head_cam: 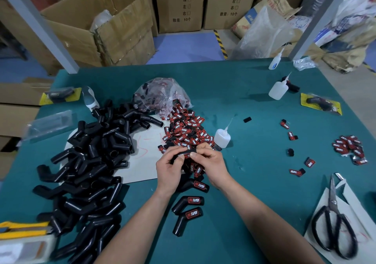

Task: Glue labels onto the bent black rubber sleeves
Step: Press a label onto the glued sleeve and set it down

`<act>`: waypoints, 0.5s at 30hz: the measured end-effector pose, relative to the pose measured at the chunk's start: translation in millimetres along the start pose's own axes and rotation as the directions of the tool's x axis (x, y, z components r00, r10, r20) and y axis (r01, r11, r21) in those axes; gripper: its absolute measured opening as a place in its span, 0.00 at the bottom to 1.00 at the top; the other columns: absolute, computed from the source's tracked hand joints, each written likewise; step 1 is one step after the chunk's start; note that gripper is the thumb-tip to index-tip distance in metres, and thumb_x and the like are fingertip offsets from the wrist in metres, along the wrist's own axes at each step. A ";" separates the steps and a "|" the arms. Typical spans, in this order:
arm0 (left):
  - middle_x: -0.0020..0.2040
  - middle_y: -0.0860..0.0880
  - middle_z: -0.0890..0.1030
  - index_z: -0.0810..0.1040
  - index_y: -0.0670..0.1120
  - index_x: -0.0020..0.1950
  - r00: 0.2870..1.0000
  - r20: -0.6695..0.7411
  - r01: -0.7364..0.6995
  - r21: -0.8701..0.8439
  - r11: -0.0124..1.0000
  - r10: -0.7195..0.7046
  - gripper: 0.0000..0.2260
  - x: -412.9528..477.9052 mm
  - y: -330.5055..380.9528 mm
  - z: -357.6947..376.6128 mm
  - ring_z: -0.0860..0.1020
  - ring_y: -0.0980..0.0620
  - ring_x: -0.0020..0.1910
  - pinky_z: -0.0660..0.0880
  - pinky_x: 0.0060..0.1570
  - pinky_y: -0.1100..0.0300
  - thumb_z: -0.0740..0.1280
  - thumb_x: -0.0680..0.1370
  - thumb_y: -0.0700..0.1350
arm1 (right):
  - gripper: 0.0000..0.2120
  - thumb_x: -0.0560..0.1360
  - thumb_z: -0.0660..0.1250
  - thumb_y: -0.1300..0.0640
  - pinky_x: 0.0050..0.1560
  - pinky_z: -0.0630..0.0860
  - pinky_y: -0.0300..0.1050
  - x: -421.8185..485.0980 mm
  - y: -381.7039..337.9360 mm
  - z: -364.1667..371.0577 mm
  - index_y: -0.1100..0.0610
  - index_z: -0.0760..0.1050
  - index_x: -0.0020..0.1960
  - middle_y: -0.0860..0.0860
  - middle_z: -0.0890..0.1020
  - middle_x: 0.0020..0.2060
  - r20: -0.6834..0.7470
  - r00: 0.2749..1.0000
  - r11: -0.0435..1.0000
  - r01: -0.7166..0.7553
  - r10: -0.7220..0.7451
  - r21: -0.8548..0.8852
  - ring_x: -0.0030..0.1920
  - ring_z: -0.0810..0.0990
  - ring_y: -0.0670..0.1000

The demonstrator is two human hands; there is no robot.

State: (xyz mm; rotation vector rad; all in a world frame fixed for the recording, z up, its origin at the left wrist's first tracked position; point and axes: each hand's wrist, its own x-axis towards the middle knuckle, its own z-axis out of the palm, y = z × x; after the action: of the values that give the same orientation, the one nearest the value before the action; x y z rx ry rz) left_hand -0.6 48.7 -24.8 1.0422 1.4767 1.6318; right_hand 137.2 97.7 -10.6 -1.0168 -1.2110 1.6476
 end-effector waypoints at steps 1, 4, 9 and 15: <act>0.51 0.56 0.85 0.86 0.54 0.49 1.000 0.002 0.001 0.004 1.000 -0.001 0.10 0.0 0.0 0.1 0.82 0.55 0.54 0.76 0.57 0.64 0.66 0.73 0.46 | 0.08 0.74 0.73 0.69 0.51 0.73 0.41 0.3 -0.2 0.1 0.57 0.85 0.40 0.47 0.76 0.41 -0.006 1.000 1.000 0.003 -0.003 0.013 0.43 0.75 0.47; 0.51 0.55 0.85 0.86 0.52 0.49 1.000 0.012 0.010 0.009 1.000 -0.010 0.10 -0.1 -0.8 0.5 0.82 0.55 0.53 0.76 0.56 0.64 0.66 0.74 0.43 | 0.07 0.71 0.74 0.64 0.47 0.72 0.38 0.0 -1.2 0.4 0.55 0.84 0.37 0.44 0.75 0.38 0.003 1.000 0.999 0.006 -0.006 0.053 0.40 0.74 0.44; 0.51 0.56 0.85 0.86 0.52 0.49 1.000 0.018 -0.001 0.014 1.000 0.001 0.11 -0.5 1.0 1.3 0.82 0.56 0.53 0.76 0.56 0.65 0.65 0.74 0.42 | 0.07 0.71 0.73 0.62 0.50 0.71 0.44 0.8 -1.4 -0.1 0.54 0.83 0.35 0.47 0.74 0.38 0.014 1.000 0.996 -0.025 0.024 0.091 0.41 0.72 0.48; 0.52 0.57 0.85 0.86 0.52 0.49 0.999 0.002 0.043 0.006 0.999 -0.043 0.14 0.2 -1.9 0.8 0.82 0.57 0.54 0.77 0.57 0.63 0.65 0.75 0.37 | 0.09 0.72 0.68 0.56 0.44 0.67 0.42 2.9 -0.2 -2.3 0.52 0.79 0.34 0.47 0.75 0.36 -0.005 0.999 0.996 -0.049 0.050 0.080 0.38 0.70 0.45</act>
State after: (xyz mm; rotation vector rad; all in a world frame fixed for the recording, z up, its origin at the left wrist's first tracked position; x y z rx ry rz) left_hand 0.0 49.5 -26.6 1.0083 1.4933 1.5964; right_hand 138.4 101.2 -11.3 -1.0093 -1.1147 1.7152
